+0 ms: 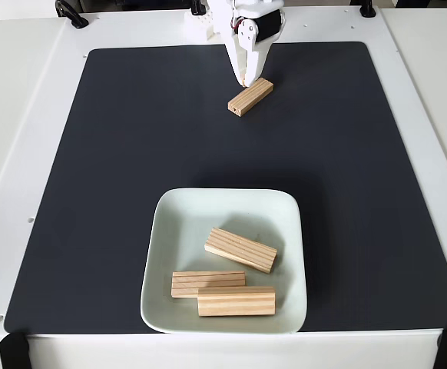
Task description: Pick up the wooden block and place them on the plate.
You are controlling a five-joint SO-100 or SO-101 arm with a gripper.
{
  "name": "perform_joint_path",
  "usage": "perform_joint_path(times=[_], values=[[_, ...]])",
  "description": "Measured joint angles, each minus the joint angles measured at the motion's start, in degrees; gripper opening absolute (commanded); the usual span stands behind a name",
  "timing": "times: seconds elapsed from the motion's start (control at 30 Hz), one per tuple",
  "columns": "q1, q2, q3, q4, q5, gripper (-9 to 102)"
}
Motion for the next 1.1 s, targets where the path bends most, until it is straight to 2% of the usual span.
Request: perform_joint_path(times=[0.3,0.37,0.5,0.6,0.83,1.0,1.1], values=[[0.2,3.6,0.7,-0.3,-1.9,0],[0.4,3.6,0.7,-0.3,-2.5,5],[0.4,6.0,1.4,-0.3,-3.2,21],[0.4,10.1,1.8,0.8,-4.4,27],[-0.6,15.2,4.7,6.9,-7.6,27],[-0.5,15.2,8.8,6.8,-11.0,27],[-0.4,15.2,10.7,3.8,-12.0,27]])
